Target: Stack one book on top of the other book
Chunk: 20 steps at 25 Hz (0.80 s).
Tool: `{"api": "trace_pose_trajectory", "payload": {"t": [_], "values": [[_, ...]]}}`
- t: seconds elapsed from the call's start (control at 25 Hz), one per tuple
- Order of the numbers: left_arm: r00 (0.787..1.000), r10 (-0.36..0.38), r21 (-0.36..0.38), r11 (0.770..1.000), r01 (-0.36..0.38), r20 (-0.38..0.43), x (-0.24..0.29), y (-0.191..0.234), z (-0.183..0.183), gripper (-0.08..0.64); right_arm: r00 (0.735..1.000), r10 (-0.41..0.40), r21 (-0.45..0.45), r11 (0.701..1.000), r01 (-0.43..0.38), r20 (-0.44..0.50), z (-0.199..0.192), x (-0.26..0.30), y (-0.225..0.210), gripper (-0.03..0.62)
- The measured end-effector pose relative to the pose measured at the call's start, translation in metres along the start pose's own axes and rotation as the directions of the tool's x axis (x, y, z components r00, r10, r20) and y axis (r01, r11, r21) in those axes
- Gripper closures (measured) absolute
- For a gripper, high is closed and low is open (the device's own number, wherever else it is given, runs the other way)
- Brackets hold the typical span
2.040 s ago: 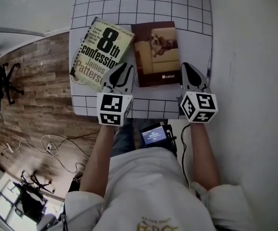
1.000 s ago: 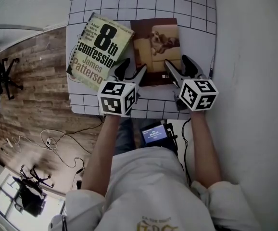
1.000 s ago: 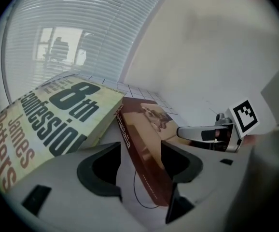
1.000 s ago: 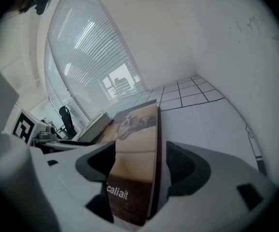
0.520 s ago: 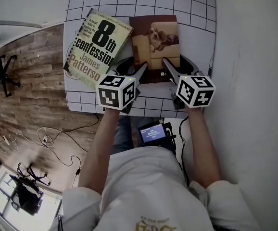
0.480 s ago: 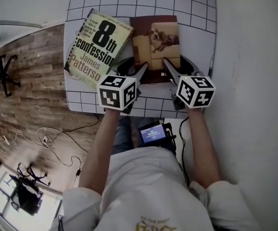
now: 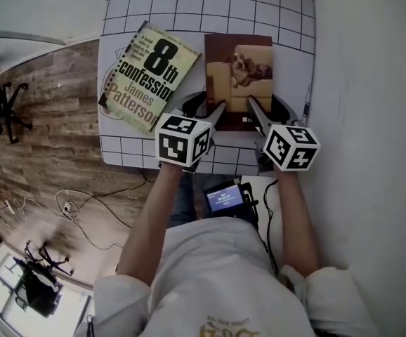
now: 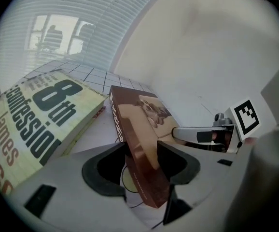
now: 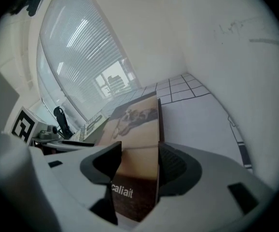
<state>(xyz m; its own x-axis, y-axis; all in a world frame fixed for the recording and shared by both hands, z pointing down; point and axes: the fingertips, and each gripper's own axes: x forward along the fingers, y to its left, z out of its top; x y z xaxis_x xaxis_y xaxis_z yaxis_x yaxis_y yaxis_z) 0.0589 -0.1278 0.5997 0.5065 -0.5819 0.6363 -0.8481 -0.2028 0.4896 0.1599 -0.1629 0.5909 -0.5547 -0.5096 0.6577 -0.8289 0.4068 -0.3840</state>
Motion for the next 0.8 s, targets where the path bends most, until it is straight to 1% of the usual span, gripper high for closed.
{"api": "trace_pose_trajectory", "payload": {"t": [0.28, 0.48, 0.64, 0.8], "values": [[0.999, -0.035, 0.047, 0.998, 0.035, -0.004, -0.001, -0.018, 0.008, 0.353, 0.999, -0.038, 0.014, 0.999, 0.037, 0.026, 0.007, -0.021, -0.005, 0.356], [0.999, -0.046, 0.091, 0.995, 0.047, -0.006, -0.010, -0.027, 0.020, 0.353, 0.998, -0.046, 0.041, 0.998, 0.044, 0.053, 0.015, -0.034, 0.000, 0.359], [0.999, -0.046, 0.114, 0.992, 0.046, -0.001, -0.022, -0.037, 0.027, 0.353, 0.996, -0.048, 0.050, 0.998, 0.045, 0.075, 0.022, -0.048, 0.007, 0.360], [0.999, -0.042, 0.153, 0.987, 0.043, -0.007, -0.030, -0.048, 0.031, 0.353, 0.994, -0.053, 0.057, 0.997, 0.048, 0.091, 0.024, -0.062, 0.010, 0.362]]}}
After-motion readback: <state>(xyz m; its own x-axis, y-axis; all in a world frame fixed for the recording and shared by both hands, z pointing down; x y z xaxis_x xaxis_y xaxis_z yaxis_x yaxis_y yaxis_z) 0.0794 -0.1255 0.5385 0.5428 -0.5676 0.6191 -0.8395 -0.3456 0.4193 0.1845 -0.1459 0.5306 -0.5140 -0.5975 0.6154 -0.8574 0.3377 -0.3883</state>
